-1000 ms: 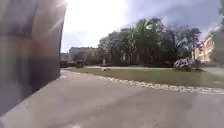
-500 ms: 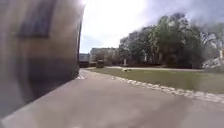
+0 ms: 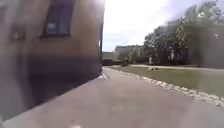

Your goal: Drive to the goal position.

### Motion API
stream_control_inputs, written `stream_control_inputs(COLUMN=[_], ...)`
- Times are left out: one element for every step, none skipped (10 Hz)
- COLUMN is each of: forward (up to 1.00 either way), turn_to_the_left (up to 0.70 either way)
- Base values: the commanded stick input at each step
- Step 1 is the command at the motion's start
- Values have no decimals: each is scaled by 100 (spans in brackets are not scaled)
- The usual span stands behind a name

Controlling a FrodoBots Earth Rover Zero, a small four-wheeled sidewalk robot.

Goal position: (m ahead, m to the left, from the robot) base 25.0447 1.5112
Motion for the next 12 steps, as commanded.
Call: stream_control_inputs(forward=[100, 100, 100, 100, 100, 100, 100, 100, 100, 100, 100, 100], turn_to_the_left=[1, 1, 1, 1, 1, -22, -39, -39, -39, -39, -39, -39])
